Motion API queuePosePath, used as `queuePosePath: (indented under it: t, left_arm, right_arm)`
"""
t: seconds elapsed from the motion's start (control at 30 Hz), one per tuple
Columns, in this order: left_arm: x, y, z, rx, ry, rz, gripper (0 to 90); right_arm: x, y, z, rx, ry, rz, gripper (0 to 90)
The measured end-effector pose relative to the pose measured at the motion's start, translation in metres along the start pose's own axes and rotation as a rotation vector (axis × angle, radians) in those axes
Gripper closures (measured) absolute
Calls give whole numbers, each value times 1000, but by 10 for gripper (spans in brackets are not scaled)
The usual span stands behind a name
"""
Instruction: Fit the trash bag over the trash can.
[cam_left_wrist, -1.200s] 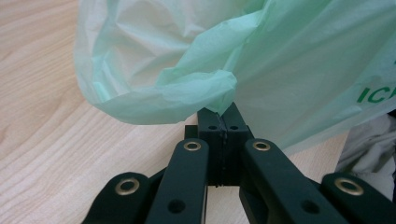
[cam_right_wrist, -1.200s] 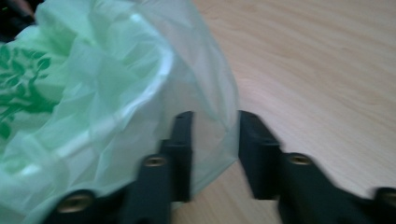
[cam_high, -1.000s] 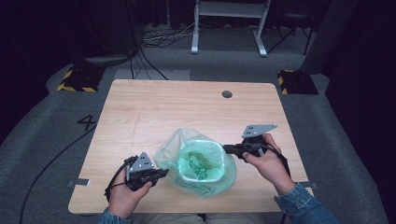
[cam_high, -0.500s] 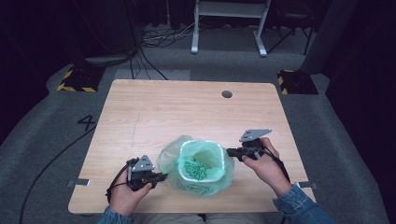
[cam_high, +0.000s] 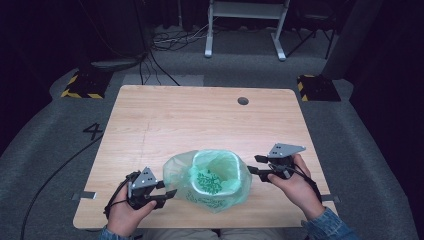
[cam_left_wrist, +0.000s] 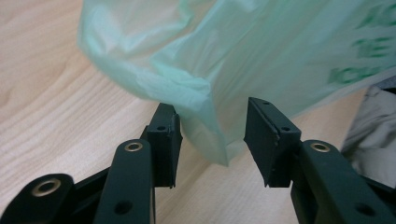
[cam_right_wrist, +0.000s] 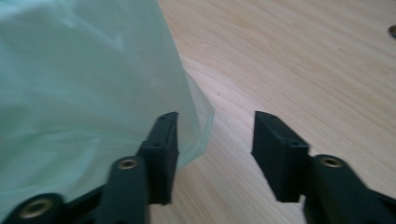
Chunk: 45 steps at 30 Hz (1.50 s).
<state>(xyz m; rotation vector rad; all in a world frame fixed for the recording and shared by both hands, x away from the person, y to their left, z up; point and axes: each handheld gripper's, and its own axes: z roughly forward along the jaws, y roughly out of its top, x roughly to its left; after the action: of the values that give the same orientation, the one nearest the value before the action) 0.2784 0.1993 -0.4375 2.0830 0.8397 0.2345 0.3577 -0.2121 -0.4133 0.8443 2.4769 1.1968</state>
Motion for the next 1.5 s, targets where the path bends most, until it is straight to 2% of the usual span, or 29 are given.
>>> queuePosePath:
  t: [0.07, 0.13, 0.3, 0.5, 0.53, 0.57, 0.6, 0.67, 0.73, 0.8, 0.87, 1.07, 1.23, 1.27, 1.3, 1.37, 1.4, 1.5]
  left_arm:
    - [-5, 4, -2, 9, -28, 18, 529]
    - [-12, 9, -2, -7, -45, 51, 505]
    - [-22, 16, 6, -27, -67, 122, 389]
    - [-28, 20, 18, -32, -76, 152, 386]
    - [-29, 20, 19, -27, -80, 150, 444]
    - [-29, 20, 20, -27, -78, 152, 491]
    - [-29, 21, 21, -25, -78, 161, 531]
    - [-29, 20, 23, -6, -89, 172, 694]
    - [-29, 20, 25, 6, -95, 177, 785]
    - [-29, 19, 28, 51, -103, 156, 893]
    - [-28, 17, 30, 75, -99, 153, 900]
    - [-23, 10, 42, 132, -99, 134, 900]
    - [-17, 3, 49, 144, -97, 116, 900]
    - [-16, 2, 50, 137, -90, 115, 895]
    - [-16, 2, 49, 139, -87, 109, 831]
    - [-14, 0, 46, 111, -69, 106, 664]
    - [-13, 0, 44, 105, -70, 99, 556]
    - [-8, -1, 34, 77, -52, 91, 447]
  right_arm:
    - [7, 0, -8, -16, 24, 22, 442]
    - [15, -1, -15, -15, 67, 26, 405]
    - [39, -2, -25, -9, 139, -21, 349]
    - [69, -4, -26, -17, 203, -74, 327]
    - [74, -4, -24, -13, 209, -85, 345]
    - [76, -4, -23, -9, 211, -91, 403]
    - [79, -4, -21, -5, 214, -100, 526]
    - [82, -4, -18, 5, 218, -100, 620]
    - [82, -4, -15, 26, 208, -109, 773]
    - [80, -6, -11, 55, 199, -123, 869]
    - [78, -8, -7, 64, 203, -121, 900]
    - [72, -17, 5, 87, 211, -104, 900]
    - [71, -25, 15, 111, 209, -110, 885]
    - [71, -26, 16, 116, 206, -111, 857]
    - [70, -27, 16, 122, 203, -108, 812]
    - [68, -28, 15, 112, 191, -106, 673]
    - [67, -27, 11, 111, 186, -110, 637]
    - [65, -24, 0, 90, 183, -102, 576]
